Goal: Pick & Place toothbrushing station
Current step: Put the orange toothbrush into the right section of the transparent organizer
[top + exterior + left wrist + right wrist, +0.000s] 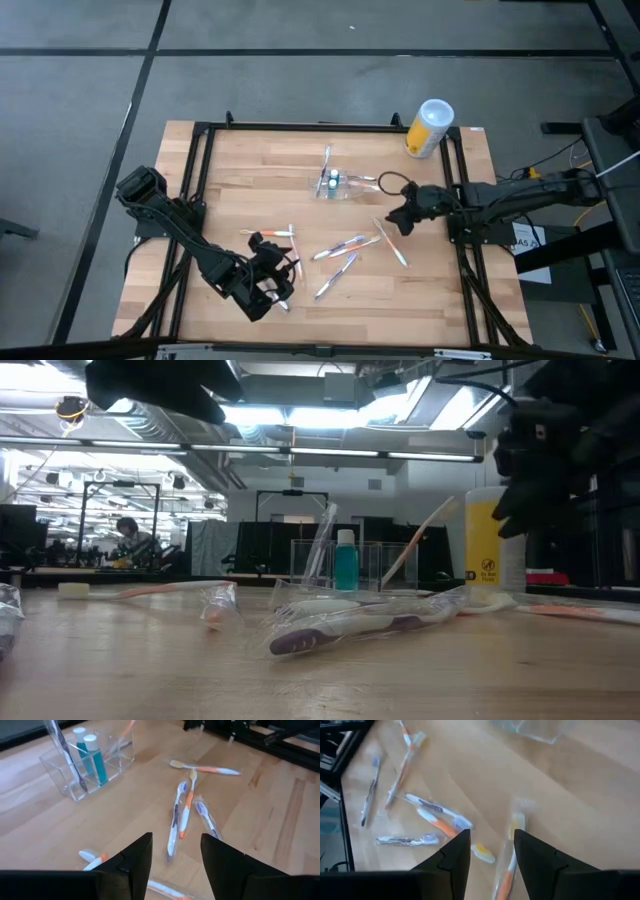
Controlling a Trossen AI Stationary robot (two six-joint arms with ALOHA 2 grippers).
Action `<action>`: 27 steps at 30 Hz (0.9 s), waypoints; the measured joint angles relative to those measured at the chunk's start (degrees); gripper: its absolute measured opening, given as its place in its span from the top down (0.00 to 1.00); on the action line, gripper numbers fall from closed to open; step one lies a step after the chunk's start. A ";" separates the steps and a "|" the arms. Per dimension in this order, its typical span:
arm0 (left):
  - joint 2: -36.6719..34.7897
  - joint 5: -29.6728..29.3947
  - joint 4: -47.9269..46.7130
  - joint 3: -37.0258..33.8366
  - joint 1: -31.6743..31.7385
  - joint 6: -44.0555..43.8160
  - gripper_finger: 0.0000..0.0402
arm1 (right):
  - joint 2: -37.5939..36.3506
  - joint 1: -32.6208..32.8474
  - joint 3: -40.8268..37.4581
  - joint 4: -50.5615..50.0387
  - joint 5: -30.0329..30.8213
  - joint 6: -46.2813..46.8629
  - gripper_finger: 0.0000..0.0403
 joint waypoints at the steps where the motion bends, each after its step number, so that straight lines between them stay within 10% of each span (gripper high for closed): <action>1: 0.00 -0.29 0.03 0.00 0.00 0.00 0.59 | 0.73 0.87 0.00 -0.08 0.35 1.33 0.62; 27: 0.00 -0.02 3.50 0.00 0.04 0.02 0.59 | 26.02 8.98 0.13 11.45 0.20 11.46 0.64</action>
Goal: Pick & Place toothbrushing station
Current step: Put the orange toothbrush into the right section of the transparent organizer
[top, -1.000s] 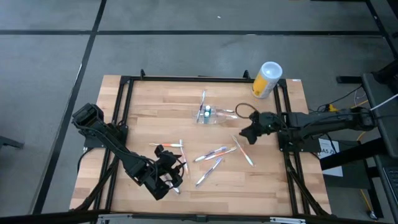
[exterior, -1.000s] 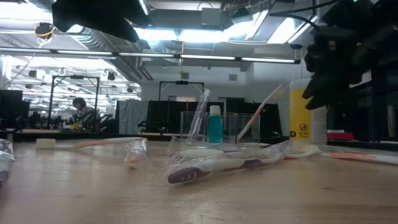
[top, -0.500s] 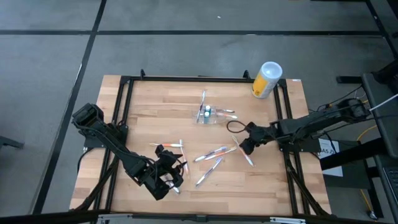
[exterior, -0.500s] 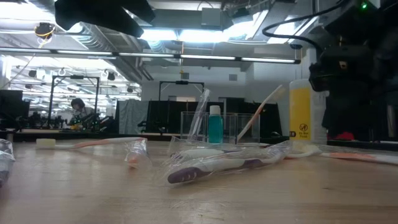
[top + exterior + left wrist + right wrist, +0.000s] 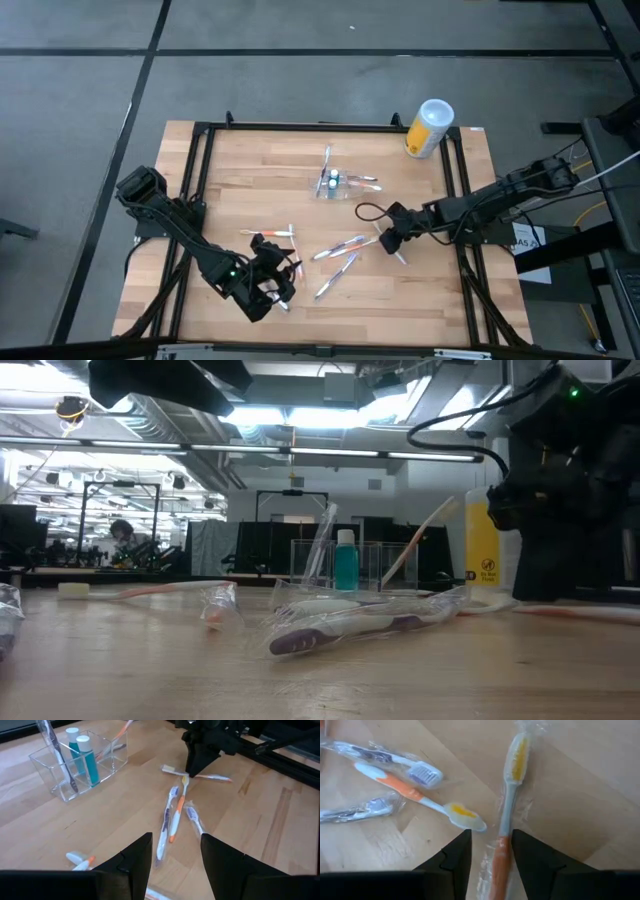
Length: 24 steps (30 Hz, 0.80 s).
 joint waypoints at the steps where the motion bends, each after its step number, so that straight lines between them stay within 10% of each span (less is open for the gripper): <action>1: 0.00 0.02 0.10 -0.02 0.00 0.00 0.59 | 0.13 0.00 0.02 -0.02 0.23 -0.01 0.66; 8: 0.00 0.25 0.90 -0.01 -0.59 0.02 0.59 | 0.12 0.00 -0.18 1.06 2.05 -1.49 0.96; 24: -0.37 -0.33 0.80 -0.02 -0.76 -12.67 0.58 | -3.66 3.47 17.01 3.38 8.95 -10.22 1.00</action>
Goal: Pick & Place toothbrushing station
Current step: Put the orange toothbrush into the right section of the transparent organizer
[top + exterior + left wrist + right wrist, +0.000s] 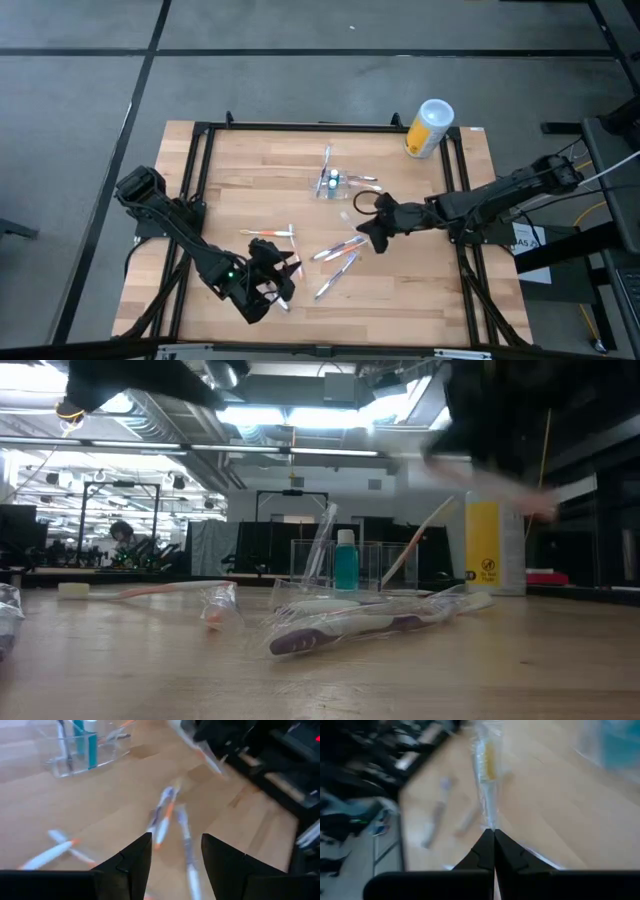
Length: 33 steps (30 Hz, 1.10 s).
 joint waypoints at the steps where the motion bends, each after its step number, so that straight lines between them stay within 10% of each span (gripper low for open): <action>1: -0.02 -0.11 2.09 0.00 0.06 1.29 0.58 | 0.25 0.37 2.45 -0.70 0.01 -1.30 1.00; 11: -1.22 4.25 39.53 0.00 6.15 39.57 0.50 | 5.90 3.74 20.41 -6.71 0.50 -11.30 1.00; 17: -5.01 -2.76 41.00 -0.04 7.96 45.78 0.52 | 6.58 6.51 21.50 -8.27 3.91 -10.88 1.00; 33: -7.82 5.01 37.00 -0.02 13.40 48.25 0.61 | 6.58 10.69 21.50 -8.14 8.32 -9.07 1.00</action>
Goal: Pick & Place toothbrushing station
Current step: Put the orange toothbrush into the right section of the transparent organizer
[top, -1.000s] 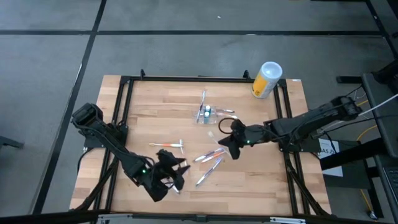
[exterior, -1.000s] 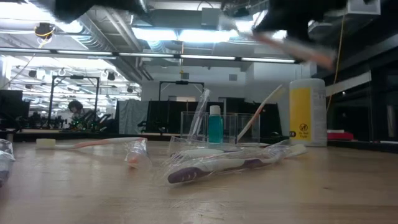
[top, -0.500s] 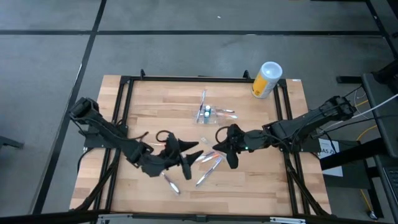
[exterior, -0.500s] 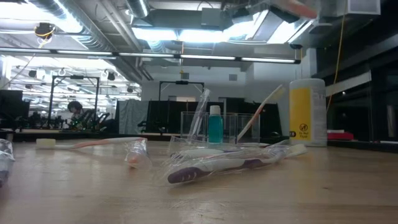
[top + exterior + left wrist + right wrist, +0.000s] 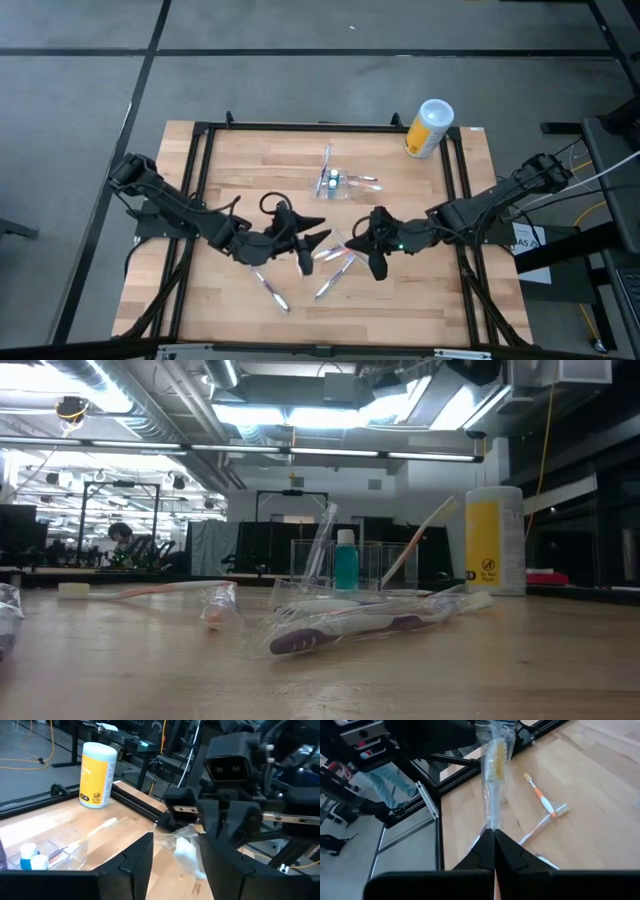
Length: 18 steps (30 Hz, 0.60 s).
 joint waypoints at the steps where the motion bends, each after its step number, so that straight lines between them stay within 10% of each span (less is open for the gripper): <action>1: 0.00 0.37 0.06 0.00 0.23 0.01 0.60 | 0.00 0.15 0.00 0.00 0.41 0.11 1.00; 18: 0.00 5.88 0.95 0.00 3.18 -0.04 0.65 | 0.00 0.24 0.00 0.42 0.66 -0.26 1.00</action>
